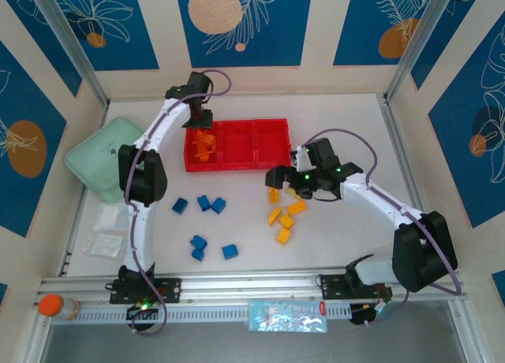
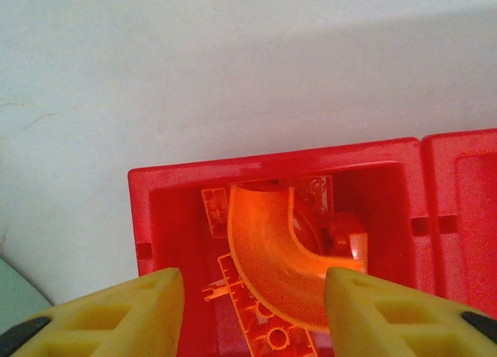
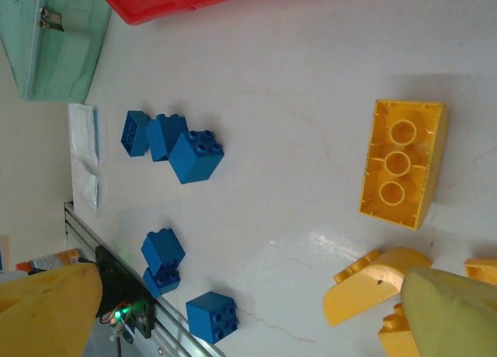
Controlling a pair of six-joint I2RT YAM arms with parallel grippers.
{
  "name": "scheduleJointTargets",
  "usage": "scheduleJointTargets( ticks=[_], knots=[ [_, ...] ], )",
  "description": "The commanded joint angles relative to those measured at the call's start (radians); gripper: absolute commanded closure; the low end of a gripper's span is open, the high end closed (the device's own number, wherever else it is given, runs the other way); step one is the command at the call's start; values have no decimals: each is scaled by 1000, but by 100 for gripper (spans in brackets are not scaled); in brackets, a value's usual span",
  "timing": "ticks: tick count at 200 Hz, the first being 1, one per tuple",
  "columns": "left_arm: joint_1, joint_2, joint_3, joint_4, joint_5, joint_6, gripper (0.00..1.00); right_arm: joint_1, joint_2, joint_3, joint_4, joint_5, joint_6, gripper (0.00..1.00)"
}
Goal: Sort the legos into containers by color
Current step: Place the lego in the container, then pick up the lego from the center of the table.
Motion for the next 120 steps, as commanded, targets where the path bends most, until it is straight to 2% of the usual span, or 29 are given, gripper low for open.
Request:
scheduleJointTargets(
  ticks=[1, 22, 49, 90, 120],
  knots=[
    [2, -67, 5, -78, 48, -9, 49, 7, 6, 33, -39, 6, -12, 1],
    [-16, -181, -120, -51, 87, -54, 48, 6, 0, 42, -64, 26, -26, 1],
    [-82, -355, -333, 33, 147, -130, 46, -2, -6, 26, -84, 42, -37, 1],
    [-264, -547, -620, 157, 181, -296, 40, -37, -37, -41, -80, 42, -40, 1],
    [-385, -592, -740, 210, 173, -449, 36, -90, -76, -103, -80, 37, -43, 1]
  ],
)
